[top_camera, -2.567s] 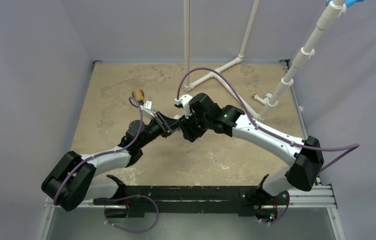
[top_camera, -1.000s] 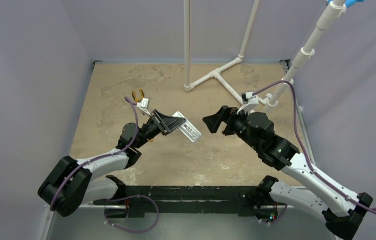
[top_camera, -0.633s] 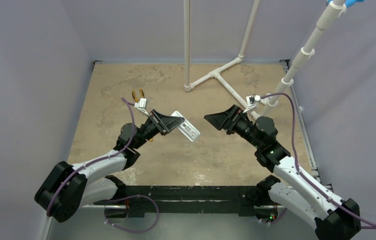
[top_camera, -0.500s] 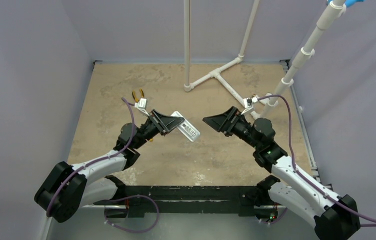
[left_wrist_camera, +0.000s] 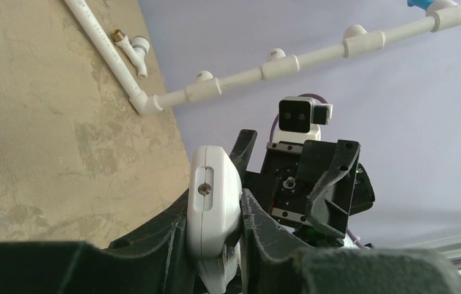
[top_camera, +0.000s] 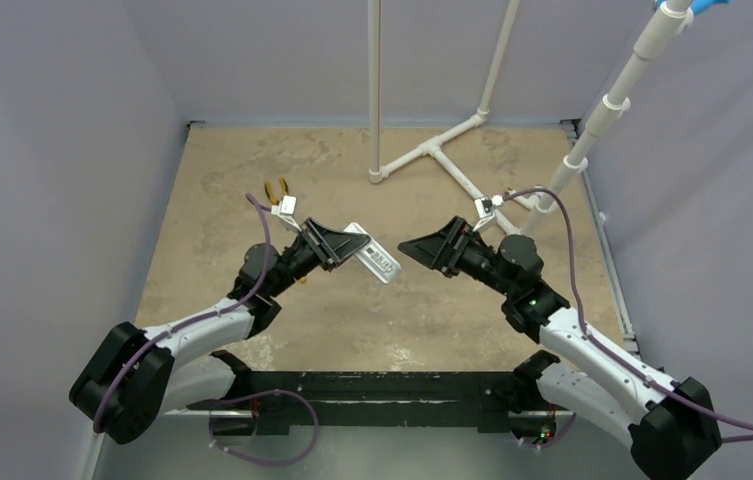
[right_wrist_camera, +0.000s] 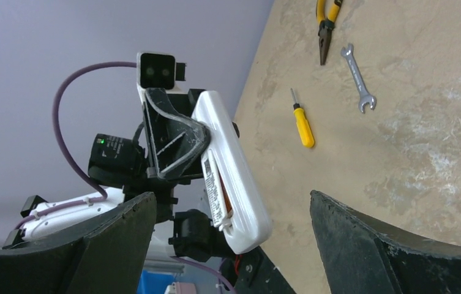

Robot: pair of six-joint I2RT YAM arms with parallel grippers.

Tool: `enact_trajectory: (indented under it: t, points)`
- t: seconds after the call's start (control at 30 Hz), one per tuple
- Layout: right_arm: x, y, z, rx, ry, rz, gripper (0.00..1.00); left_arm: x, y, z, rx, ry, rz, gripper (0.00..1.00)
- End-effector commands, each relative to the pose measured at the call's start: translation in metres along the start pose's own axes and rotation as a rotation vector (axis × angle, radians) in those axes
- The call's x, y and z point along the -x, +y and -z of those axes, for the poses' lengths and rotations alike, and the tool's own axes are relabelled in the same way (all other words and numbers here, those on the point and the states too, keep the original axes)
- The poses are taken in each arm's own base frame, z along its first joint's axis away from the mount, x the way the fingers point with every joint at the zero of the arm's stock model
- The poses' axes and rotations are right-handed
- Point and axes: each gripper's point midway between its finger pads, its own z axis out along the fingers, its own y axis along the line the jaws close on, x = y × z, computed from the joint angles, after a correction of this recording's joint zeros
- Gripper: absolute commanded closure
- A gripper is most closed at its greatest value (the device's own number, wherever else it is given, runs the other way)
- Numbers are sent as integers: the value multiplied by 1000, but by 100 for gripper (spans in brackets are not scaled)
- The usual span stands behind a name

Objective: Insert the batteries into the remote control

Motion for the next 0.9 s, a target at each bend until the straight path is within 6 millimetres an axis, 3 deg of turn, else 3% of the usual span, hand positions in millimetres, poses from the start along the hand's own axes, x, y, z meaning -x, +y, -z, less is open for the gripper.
enact_trajectory:
  t: [0.0,0.27,0.73,0.87]
  points:
    - [-8,10,-7,52,33,-16,7,10,-31,-8,-92,-24,-35,100]
    - [-17,13,-17,91,78,-45,13,10,-30,-9,-90,-22,-33,100]
    - [-32,7,-23,100,163,-75,14,9,-30,-8,-91,-19,-35,100]
    - [-34,7,-23,105,175,-76,21,9,-30,-9,-89,-19,-36,100]
